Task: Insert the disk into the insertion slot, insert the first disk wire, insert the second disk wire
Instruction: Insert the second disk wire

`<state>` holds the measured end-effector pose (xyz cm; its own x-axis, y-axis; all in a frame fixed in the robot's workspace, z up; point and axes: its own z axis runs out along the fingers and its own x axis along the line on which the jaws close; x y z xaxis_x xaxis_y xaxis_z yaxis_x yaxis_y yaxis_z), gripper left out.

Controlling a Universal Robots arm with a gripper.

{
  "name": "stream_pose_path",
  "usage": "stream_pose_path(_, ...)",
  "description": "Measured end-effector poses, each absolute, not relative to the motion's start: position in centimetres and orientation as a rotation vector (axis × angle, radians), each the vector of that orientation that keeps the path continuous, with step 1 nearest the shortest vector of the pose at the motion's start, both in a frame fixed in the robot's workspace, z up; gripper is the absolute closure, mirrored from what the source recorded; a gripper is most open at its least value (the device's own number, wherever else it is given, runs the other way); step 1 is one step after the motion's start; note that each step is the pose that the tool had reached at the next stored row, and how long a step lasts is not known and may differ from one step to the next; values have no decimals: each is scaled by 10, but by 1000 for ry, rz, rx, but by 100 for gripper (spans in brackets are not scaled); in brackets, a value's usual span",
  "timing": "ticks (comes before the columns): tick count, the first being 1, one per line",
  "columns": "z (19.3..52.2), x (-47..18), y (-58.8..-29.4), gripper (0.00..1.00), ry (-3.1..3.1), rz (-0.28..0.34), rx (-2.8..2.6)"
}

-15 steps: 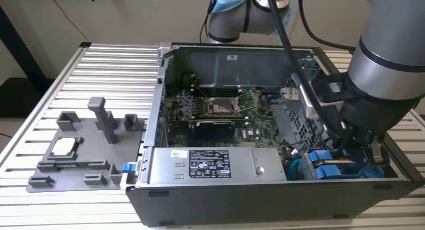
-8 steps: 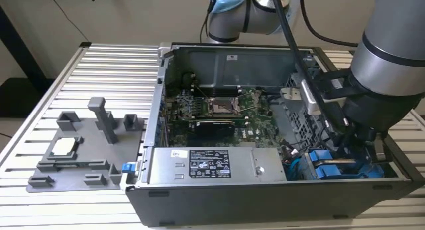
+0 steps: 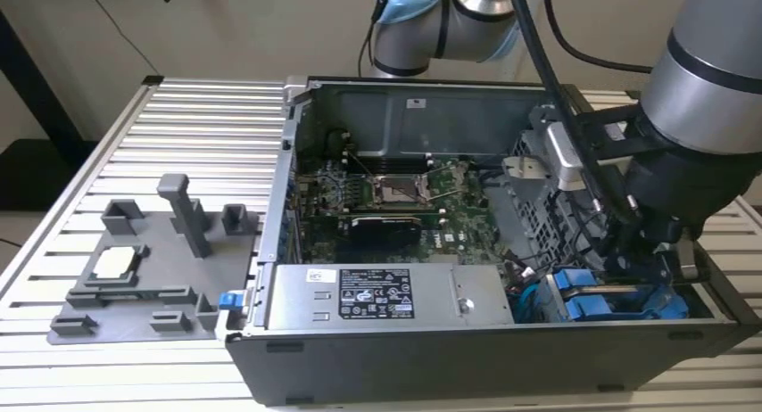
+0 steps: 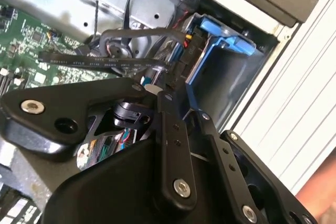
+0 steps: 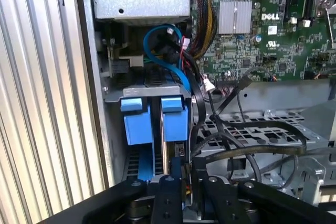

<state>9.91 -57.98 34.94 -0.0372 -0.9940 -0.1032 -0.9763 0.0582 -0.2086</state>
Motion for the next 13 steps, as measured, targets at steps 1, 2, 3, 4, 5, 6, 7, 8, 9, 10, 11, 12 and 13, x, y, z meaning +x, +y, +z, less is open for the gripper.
stream_pose_path(1,350,99,-580,76,2116,-113,-2016)
stream_pose_path(2,351,99,-580,76,2120,-107,-2018)
stream_pose_path(3,354,100,-580,76,2122,-104,-2020)
stream_pose_path(4,357,100,-580,76,2123,-101,-2021)
stream_pose_path(5,361,100,-580,76,2124,-100,-2021)
stream_pose_path(6,365,100,-580,76,2124,-99,-2022)
stream_pose_path(7,369,100,-580,76,2124,-99,-2022)
stream_pose_path(8,373,100,-580,76,2124,-98,-2021)
stream_pose_path(9,373,100,-580,76,2124,-97,-2021)
stream_pose_path(10,373,100,-580,76,2124,-97,-2021)
stream_pose_path(11,373,100,-580,76,2124,-97,-2021)
stream_pose_path(12,373,100,-580,76,2124,-97,-2021)
stream_pose_path(13,373,100,-580,76,2124,-97,-2021)
